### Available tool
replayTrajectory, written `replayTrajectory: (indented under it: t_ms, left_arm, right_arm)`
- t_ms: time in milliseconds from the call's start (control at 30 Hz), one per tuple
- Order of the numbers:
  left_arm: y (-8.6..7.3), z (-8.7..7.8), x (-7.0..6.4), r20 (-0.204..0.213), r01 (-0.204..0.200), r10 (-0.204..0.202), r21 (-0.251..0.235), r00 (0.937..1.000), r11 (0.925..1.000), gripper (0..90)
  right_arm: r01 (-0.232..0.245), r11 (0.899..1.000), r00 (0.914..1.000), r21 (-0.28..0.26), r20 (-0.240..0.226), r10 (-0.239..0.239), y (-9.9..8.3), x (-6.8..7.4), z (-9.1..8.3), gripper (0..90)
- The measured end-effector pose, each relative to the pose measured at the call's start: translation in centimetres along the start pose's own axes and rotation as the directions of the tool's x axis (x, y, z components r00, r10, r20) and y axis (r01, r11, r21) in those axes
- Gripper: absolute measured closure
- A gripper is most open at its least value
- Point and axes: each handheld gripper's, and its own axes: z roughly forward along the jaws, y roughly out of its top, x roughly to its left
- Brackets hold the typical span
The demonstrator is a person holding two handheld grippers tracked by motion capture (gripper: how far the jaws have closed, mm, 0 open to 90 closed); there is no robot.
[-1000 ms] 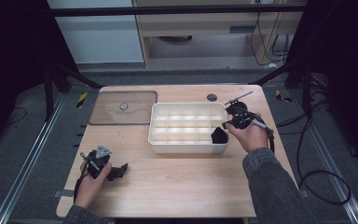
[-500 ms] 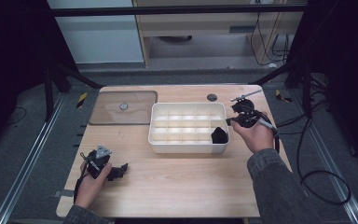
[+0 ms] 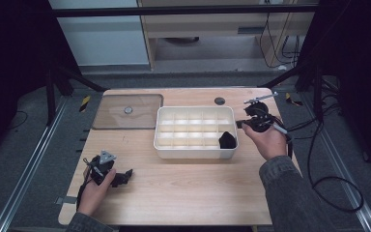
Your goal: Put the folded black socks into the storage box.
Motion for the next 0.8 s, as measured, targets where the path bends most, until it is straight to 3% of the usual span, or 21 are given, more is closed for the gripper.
replayTrajectory:
  t_ms: [800]
  left_arm:
    - [0.0,0.0,-0.1,0.004,-0.009,0.009,0.005,1.0000,0.9999,0.0]
  right_arm:
    - [-0.022,0.996,0.9997,-0.081,-0.010,0.021,-1.5,-0.2,-1.2,87.4]
